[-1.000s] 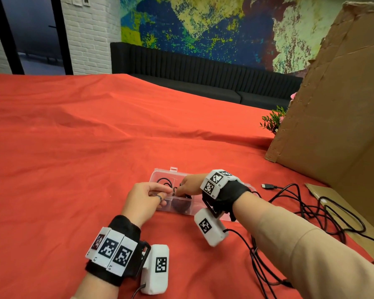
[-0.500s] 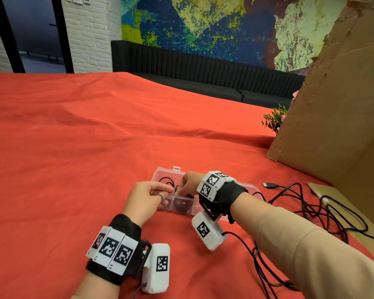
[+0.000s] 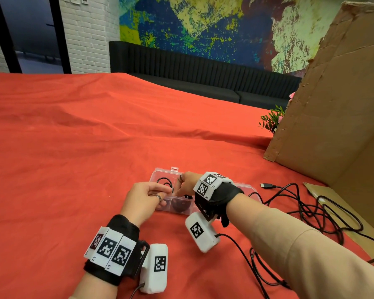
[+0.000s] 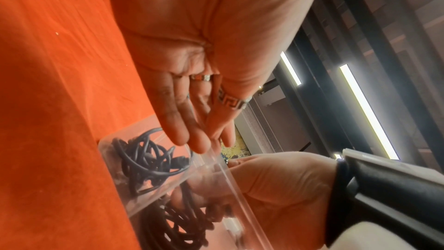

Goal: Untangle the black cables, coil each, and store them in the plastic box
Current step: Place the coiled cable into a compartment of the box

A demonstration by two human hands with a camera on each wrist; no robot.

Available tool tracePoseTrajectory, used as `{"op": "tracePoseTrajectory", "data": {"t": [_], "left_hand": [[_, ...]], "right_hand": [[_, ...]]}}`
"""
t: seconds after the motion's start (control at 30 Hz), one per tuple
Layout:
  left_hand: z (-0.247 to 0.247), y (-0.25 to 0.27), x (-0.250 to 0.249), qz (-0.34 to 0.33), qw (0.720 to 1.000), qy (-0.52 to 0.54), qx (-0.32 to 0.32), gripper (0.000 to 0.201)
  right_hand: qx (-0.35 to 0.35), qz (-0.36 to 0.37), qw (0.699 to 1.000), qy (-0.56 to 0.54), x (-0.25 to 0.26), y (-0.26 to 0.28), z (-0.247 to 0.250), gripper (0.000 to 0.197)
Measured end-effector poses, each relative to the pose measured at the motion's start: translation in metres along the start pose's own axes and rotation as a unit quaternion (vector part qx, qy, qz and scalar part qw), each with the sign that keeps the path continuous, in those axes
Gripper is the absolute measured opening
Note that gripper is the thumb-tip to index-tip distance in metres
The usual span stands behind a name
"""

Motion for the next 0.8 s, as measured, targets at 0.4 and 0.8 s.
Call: {"op": "tracePoseTrajectory", "data": {"t": [0.4,0.8], "left_hand": [[0.000,0.001,-0.001,0.001,1.000,0.009,-0.001,0.035],[0.002,0.002,-0.002,0.002,1.000,0.007,-0.003,0.035]], "right_hand": [[-0.101,-0.023,0.993,-0.052,-0.011,-0.004,0.003,0.026],[-0.077,0.021,0.996,-0.038,-0.006,-0.008,-0.001,0.024]]}}
Point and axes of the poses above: each hand's wrist, its own y-axis away from the middle knuckle, its own z-axis out of the back of the hand, x = y × z, the point moved 9 cm from there along -y, towards the middle knuckle, and after that the axes turned 11 degrees about x, right-handed, at the moved point
